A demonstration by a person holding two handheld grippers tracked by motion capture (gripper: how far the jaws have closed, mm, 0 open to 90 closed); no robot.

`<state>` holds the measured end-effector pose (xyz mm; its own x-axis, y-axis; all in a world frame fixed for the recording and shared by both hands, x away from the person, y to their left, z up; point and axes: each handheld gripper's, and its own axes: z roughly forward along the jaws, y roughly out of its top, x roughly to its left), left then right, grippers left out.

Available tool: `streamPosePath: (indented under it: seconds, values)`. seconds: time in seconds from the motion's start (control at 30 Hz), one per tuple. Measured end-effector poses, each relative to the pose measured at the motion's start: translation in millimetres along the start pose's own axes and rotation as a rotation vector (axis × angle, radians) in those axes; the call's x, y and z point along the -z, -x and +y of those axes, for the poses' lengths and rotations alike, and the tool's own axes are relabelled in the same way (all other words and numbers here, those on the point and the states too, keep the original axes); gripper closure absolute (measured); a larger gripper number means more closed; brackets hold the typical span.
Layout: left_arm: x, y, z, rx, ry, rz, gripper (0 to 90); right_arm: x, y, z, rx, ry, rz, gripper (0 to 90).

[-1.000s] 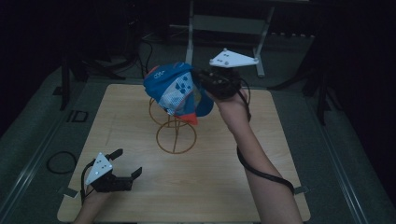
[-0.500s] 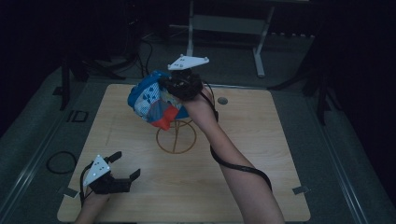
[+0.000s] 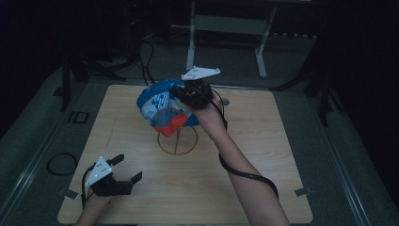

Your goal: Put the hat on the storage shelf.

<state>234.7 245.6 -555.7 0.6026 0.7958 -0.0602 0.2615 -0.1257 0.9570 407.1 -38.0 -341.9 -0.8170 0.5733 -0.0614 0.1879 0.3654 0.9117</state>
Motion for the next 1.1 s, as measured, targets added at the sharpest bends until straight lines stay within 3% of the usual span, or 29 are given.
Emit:
streamPosePath:
  seconds: [0.2, 0.6, 0.67, 0.9, 1.1]
  values:
    - [-0.9, 0.1, -0.4, -0.004, -0.006, -0.006, 2.7, 9.6, 11.5, -16.1, -0.028, 0.004, -0.024, 90.0]
    - [-1.9, -0.3, -5.0, 0.013, -0.015, -0.012, 2.7, 24.4, 23.0, -41.5, -0.076, 0.023, -0.01, 88.0]
    - [-1.8, -1.1, -5.4, 0.014, -0.014, -0.013, 2.7, 23.0, 27.1, -46.6, -0.108, 0.032, 0.008, 77.9]
    - [-2.2, -2.7, -6.3, 0.029, -0.013, -0.019, 2.7, 19.0, 30.3, -46.7, -0.124, 0.04, 0.019, 69.4]
    - [-2.5, -2.7, -7.0, 0.027, -0.019, -0.025, 2.7, 17.6, 34.6, -47.4, -0.133, 0.042, 0.01, 67.2]
